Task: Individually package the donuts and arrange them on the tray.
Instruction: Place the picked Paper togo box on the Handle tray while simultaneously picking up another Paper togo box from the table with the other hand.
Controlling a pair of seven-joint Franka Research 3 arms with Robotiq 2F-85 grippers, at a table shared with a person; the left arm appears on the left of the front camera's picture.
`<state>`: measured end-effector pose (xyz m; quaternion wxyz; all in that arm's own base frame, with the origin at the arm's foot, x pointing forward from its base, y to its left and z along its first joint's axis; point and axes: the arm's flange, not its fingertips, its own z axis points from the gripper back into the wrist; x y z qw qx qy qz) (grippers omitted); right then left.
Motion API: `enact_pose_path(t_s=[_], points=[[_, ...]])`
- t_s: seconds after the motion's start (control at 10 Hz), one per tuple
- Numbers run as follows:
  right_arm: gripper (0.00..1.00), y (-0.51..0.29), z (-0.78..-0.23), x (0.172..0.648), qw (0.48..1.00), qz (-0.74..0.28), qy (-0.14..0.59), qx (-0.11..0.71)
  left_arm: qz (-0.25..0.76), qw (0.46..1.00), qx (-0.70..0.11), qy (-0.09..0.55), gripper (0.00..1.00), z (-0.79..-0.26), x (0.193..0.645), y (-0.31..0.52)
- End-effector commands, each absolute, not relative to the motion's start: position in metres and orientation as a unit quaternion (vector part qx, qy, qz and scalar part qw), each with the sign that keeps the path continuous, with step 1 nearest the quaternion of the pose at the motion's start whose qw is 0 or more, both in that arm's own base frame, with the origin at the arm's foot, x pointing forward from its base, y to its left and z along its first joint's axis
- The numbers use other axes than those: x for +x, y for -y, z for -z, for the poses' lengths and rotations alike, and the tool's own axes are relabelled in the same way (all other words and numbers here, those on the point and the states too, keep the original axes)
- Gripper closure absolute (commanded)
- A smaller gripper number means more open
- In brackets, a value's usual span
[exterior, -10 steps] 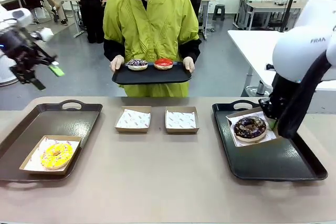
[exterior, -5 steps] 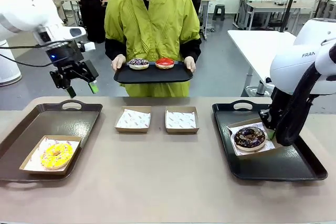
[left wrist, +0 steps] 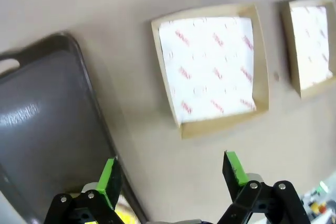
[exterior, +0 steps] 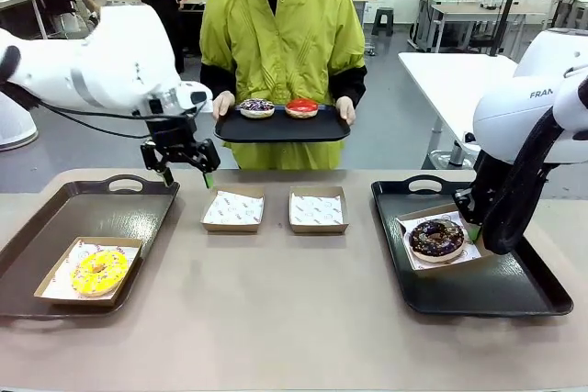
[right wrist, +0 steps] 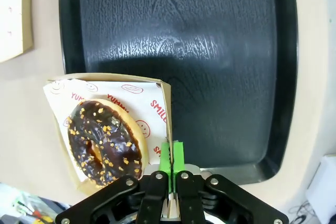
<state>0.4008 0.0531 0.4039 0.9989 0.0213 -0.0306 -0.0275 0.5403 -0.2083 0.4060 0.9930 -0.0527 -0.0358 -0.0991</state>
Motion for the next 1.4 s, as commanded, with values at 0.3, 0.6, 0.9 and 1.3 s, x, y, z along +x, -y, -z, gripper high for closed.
enact_pose_path(t_s=[0.3,0.6,0.9,1.3], points=[[0.98,-0.053,-0.405,0.4,0.999,0.032,0.031,0.018,0.073,0.994,-0.04,0.071,0.0,-0.384,0.55,0.221],[0.98,-0.053,-0.405,0.4,0.999,0.032,0.031,0.018,0.073,0.994,-0.04,0.071,0.0,-0.384,0.55,0.221],[0.98,-0.053,-0.405,0.4,0.999,0.032,0.031,0.018,0.073,0.994,-0.04,0.071,0.0,-0.384,0.55,0.221],[0.98,-0.063,-0.383,0.409,0.998,0.037,0.041,-0.013,0.043,0.995,-0.046,0.08,0.0,-0.377,0.556,0.221]])
